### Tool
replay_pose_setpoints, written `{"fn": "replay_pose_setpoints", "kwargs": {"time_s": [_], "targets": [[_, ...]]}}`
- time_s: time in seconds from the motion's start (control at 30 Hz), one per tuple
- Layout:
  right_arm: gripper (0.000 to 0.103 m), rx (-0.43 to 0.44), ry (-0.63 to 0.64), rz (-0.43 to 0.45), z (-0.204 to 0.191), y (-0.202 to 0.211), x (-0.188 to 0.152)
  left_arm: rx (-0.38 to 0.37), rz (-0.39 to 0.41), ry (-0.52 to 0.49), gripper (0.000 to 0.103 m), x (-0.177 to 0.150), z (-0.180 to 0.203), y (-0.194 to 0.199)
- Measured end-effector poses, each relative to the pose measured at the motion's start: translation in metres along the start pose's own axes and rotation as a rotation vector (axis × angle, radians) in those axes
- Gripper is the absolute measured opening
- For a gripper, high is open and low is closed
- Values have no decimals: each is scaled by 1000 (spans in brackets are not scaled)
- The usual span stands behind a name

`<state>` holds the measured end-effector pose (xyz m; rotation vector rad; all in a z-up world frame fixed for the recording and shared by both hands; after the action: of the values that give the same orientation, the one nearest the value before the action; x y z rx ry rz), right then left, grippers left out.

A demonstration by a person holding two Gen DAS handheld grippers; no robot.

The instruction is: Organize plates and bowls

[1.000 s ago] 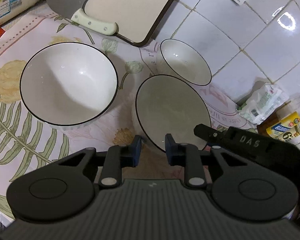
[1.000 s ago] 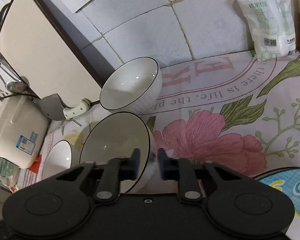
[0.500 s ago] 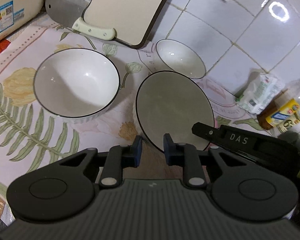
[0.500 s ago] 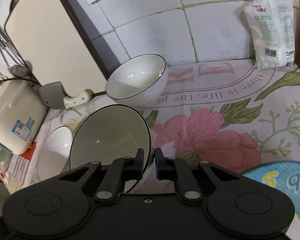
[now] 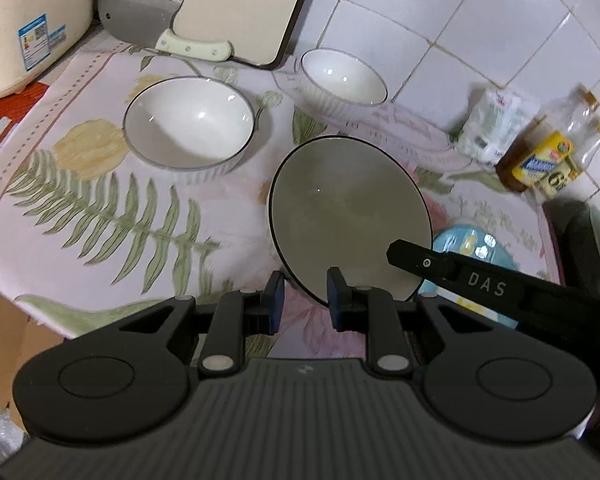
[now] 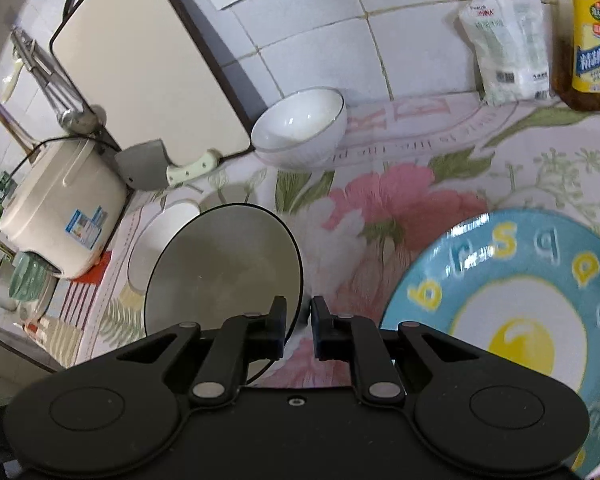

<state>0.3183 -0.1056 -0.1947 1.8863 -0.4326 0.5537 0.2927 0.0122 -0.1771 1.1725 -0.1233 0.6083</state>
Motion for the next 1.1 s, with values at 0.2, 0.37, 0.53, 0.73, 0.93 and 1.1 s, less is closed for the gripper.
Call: {"fn": "replay_pose_setpoints", "kwargs": {"time_s": [0.2, 0.37, 0.53, 0.73, 0.93, 1.1], "targets": [[17, -6, 6, -25, -4, -2, -21, 22, -29, -29, 21, -12, -8, 0], [17, -7, -6, -53, -4, -10, -32, 26, -58, -36, 21, -17, -16, -6], [17, 0, -11, -82, -6, -22, -40, 47, -72, -33, 21, -19, -24, -13], [19, 8, 0, -84, -11, -25, -45, 57, -82, -17, 21, -21, -33, -19], [21, 5, 73, -67, -15, -24, -45, 30, -82, -24, 21, -20, -39, -20], [25, 49, 132, -52, -20, -16, -45, 74, -94, -43, 25, -24, -42, -18]]}}
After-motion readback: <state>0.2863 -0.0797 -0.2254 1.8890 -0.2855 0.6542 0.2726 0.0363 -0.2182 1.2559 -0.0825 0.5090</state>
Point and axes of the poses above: each gripper's, at about its wrist camera, not at the fingertips, and y roughly against the way its jaws point, z to its right, x to its top, the point moved 10 cm from there along -y, roughly the way its jaws point, and after that the axes turned 8 degrees about y, right-handed, at the moved point
